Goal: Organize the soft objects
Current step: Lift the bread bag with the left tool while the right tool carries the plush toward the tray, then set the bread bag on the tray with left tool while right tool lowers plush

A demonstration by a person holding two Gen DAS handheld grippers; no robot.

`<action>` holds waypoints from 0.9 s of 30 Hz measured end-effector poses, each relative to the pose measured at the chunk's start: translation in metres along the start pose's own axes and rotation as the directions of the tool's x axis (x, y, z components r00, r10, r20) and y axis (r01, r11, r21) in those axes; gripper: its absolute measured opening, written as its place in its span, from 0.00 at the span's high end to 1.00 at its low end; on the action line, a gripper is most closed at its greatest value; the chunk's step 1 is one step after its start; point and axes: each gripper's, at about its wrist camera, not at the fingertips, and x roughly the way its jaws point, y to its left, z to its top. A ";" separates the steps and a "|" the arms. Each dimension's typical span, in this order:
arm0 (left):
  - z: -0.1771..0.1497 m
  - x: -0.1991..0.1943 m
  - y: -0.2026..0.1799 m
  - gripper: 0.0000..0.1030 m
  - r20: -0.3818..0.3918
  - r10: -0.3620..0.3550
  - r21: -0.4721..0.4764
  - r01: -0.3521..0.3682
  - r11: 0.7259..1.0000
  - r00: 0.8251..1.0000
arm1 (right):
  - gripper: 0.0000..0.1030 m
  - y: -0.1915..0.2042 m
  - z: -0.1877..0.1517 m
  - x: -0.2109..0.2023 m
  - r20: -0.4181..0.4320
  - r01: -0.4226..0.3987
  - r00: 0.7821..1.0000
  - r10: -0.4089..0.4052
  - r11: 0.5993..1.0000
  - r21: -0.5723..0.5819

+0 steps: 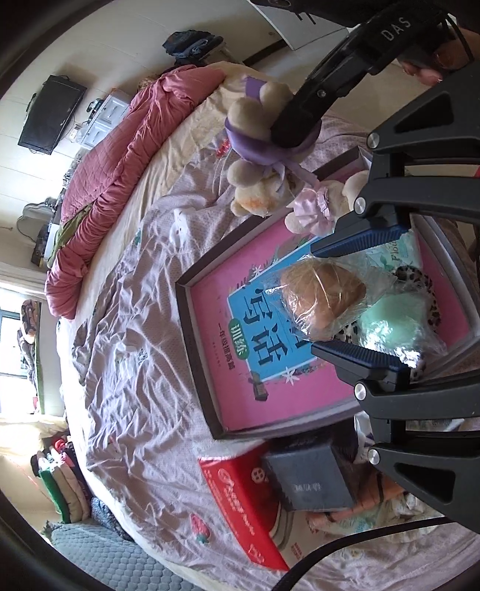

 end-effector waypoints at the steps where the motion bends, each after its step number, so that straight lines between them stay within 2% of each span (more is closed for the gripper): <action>1: 0.001 0.003 0.000 0.55 -0.004 0.003 0.003 -0.003 1.000 1.000 | 0.76 -0.001 0.000 0.001 -0.003 0.001 1.000 -0.002 1.000 -0.001; 12: 0.003 0.034 0.003 0.55 -0.066 0.018 0.018 -0.017 1.000 0.998 | 0.76 -0.004 -0.003 0.019 -0.021 0.033 0.999 -0.034 0.999 -0.035; 21: 0.002 0.046 0.005 0.55 -0.088 0.005 0.005 -0.005 1.000 0.996 | 0.76 0.000 -0.007 0.041 -0.043 0.090 0.994 -0.096 0.988 -0.122; 27: 0.003 0.049 0.008 0.55 -0.089 0.001 -0.004 -0.002 1.000 0.996 | 0.76 0.001 -0.017 0.058 -0.108 0.082 0.989 -0.100 0.984 -0.157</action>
